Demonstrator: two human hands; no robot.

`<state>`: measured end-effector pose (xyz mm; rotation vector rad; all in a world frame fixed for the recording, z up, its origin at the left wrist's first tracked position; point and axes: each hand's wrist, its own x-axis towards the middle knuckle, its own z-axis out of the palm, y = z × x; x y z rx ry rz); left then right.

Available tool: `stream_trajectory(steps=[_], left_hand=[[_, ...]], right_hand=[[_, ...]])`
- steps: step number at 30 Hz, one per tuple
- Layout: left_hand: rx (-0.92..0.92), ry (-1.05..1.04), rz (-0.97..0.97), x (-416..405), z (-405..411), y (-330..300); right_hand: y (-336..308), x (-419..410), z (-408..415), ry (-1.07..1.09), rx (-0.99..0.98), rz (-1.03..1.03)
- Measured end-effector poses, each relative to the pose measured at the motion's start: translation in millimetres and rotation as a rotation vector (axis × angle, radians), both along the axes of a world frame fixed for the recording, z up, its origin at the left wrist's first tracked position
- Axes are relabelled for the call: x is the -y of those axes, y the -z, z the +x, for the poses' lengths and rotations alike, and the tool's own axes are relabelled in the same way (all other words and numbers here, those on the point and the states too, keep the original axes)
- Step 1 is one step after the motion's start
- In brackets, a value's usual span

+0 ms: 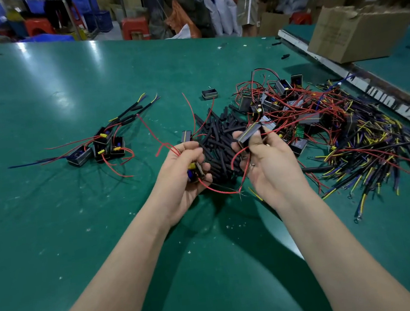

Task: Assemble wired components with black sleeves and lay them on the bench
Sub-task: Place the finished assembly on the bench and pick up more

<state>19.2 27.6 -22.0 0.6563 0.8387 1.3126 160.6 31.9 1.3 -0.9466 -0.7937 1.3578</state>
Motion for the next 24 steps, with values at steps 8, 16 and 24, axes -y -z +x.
stream_trajectory(steps=[8,16,24], left_hand=[[-0.038,0.000,0.089,0,3,6],[0.142,-0.042,0.051,-3,3,4],[-0.034,-0.017,0.121,-2,0,9]], right_hand=[[3,-3,2,0.042,-0.053,-0.066],[3,-6,6,-0.011,-0.270,-0.128],[1,-2,-3,-0.047,-0.197,-0.072]])
